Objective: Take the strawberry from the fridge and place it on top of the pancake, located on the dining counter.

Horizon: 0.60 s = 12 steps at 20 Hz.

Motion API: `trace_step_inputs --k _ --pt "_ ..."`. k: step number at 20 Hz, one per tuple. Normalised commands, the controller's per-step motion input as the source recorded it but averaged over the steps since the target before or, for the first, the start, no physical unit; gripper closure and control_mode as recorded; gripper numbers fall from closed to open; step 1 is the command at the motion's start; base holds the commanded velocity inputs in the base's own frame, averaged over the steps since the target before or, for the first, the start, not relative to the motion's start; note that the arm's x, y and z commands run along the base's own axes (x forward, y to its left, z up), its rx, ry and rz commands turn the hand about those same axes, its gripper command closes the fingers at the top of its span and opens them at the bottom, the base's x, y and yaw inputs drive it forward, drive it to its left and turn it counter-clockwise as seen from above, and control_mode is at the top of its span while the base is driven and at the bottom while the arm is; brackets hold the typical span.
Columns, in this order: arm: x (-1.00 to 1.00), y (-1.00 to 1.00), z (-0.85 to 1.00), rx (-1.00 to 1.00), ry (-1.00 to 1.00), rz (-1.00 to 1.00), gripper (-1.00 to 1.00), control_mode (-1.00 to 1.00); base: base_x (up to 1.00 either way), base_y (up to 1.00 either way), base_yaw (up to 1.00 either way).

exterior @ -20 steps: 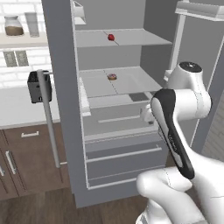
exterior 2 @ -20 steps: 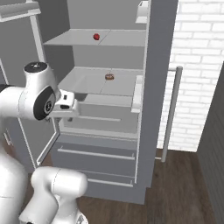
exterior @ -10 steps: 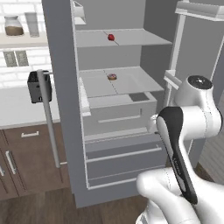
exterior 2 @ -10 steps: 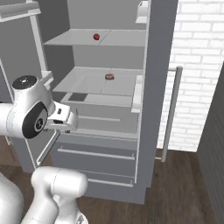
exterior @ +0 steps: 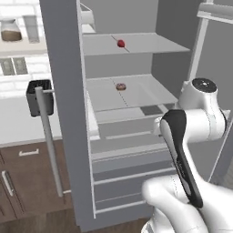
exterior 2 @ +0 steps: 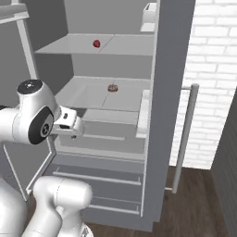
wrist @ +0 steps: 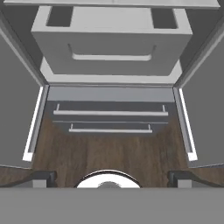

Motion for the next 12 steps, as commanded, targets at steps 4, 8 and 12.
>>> trace_step_inputs --k 4,8,12 --pt "0.00 0.00 0.00 0.00 0.00 0.00 -1.00 1.00 0.68 0.07 -0.01" --pt "0.00 0.00 0.00 0.00 0.00 0.00 -1.00 1.00 0.59 0.05 0.00" --pt "0.00 0.00 0.00 0.00 0.00 0.00 -1.00 1.00 0.53 0.03 0.00"
